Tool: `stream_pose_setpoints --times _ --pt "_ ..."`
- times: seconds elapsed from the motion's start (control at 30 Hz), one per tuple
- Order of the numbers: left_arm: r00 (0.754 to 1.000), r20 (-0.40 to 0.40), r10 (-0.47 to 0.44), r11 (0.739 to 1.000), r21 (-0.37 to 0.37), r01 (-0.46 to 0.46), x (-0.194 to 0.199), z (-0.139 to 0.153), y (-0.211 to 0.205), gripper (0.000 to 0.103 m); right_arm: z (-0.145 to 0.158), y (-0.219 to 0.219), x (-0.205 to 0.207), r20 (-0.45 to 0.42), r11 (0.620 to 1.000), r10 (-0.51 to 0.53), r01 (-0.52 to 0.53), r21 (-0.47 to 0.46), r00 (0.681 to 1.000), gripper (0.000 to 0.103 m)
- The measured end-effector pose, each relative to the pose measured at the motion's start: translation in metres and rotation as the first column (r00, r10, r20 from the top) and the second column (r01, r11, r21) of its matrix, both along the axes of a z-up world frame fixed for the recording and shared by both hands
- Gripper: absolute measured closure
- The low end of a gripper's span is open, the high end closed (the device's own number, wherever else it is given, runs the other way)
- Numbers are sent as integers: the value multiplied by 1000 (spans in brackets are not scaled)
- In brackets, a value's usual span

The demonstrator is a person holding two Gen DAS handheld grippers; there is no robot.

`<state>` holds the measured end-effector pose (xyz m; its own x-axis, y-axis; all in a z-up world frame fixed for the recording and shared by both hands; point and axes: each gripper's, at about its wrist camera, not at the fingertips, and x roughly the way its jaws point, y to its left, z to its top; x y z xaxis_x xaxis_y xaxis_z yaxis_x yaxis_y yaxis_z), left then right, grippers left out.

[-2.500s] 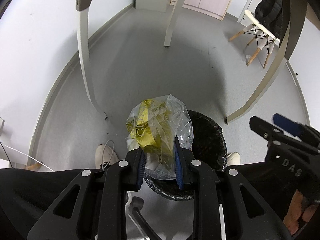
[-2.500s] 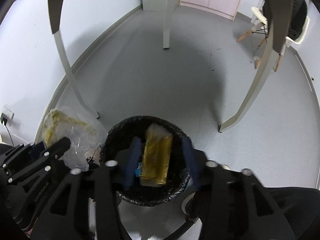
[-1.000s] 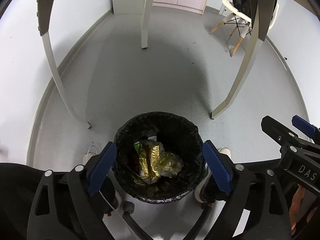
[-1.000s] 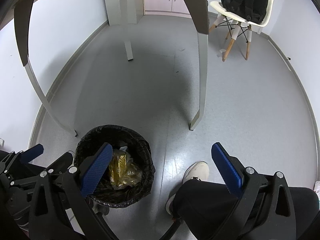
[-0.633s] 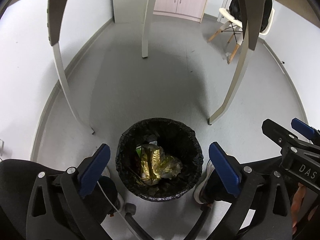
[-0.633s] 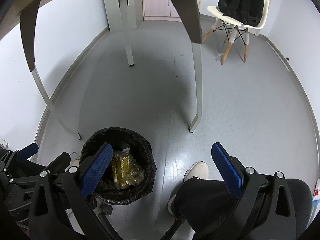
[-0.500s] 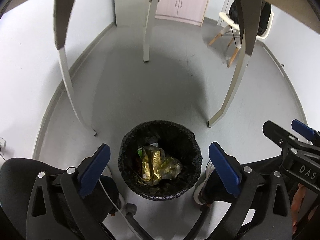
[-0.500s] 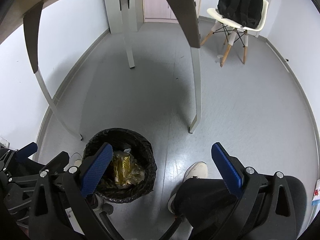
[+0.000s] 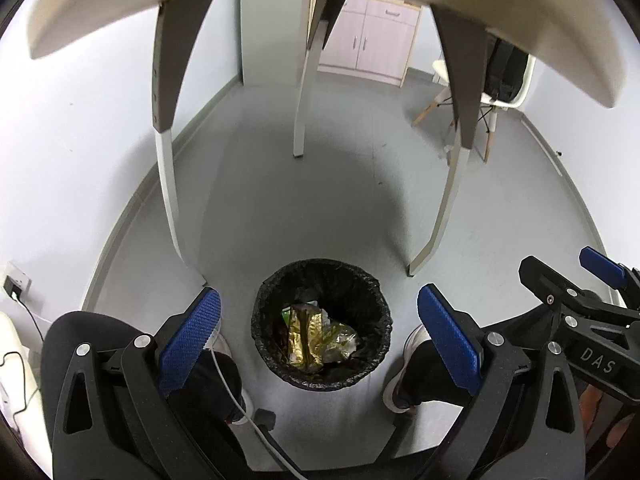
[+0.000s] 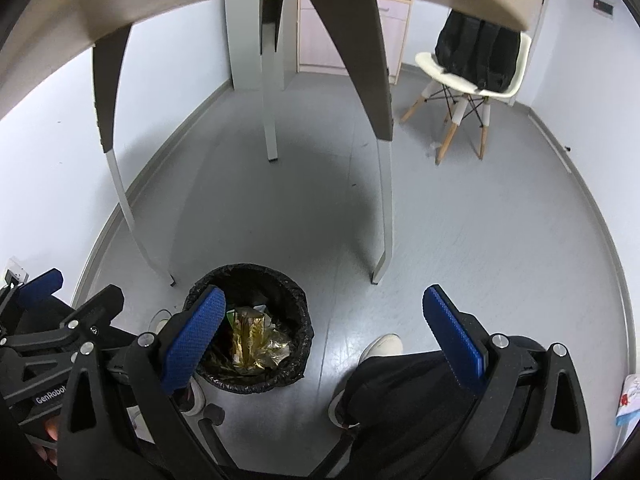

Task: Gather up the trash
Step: 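Raise both open tools back up toward the table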

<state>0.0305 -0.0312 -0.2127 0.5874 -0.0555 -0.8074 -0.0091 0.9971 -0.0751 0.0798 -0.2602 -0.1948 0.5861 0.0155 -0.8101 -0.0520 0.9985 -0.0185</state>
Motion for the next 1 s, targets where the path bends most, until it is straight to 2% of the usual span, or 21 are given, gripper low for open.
stream_pose_setpoints --times 0.5,1.0 --pt "994 113 -11 1000 -22 14 -47 82 -12 6 80 -21 -55 143 999 -23 17 41 989 8" --pt "976 216 2 1000 -10 0 -39 173 -10 6 172 -39 -65 288 997 -45 27 66 956 8"
